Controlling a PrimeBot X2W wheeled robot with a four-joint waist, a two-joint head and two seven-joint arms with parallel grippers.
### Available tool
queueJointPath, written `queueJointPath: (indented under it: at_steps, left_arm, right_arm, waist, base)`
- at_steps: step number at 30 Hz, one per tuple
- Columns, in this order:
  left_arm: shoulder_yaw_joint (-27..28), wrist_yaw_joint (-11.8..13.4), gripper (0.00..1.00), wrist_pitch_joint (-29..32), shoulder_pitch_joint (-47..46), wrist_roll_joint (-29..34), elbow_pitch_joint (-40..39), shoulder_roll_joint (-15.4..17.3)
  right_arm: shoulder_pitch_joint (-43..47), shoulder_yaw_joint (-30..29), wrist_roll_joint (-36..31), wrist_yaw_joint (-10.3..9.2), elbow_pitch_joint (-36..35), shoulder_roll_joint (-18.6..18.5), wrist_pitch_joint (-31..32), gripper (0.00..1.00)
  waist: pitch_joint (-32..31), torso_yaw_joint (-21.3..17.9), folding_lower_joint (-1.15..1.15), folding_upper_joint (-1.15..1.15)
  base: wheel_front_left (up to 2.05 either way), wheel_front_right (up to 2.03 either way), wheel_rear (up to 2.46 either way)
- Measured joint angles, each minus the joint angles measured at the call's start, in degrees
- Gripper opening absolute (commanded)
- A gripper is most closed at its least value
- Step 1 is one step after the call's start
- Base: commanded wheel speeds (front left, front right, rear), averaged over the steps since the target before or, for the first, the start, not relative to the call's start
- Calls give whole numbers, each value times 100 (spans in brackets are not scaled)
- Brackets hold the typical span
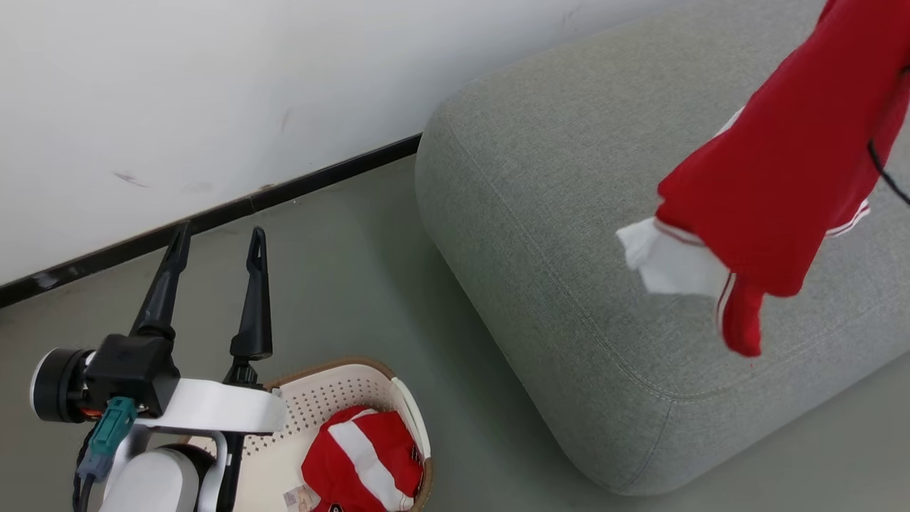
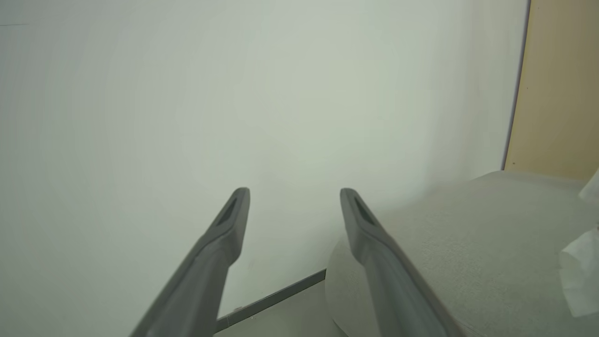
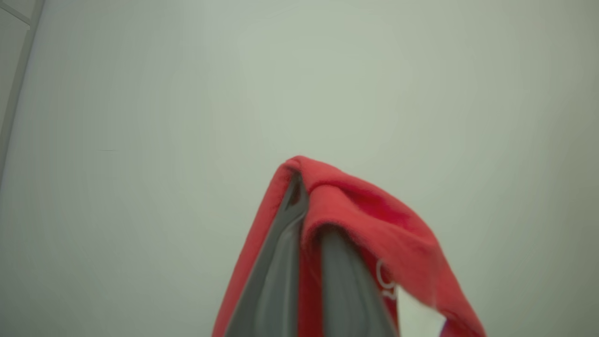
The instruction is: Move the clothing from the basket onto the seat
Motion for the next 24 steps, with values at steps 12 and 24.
queueJointPath:
  at_steps: [12,24]
  left_arm:
    - [71,115,100,304,105,158,-623,265]
    - [85,179,100,609,110,277,-1209,477]
  right_arm:
    - [-1182,-534,-191,0,1332,-334,397,0]
    - [-2073,-583,-606,0,2096,-467,619,0]
  waist:
    - [355,232,0,0]
    - [754,513,0,0]
  base:
    - [0,0,0]
    - [0,0,0]
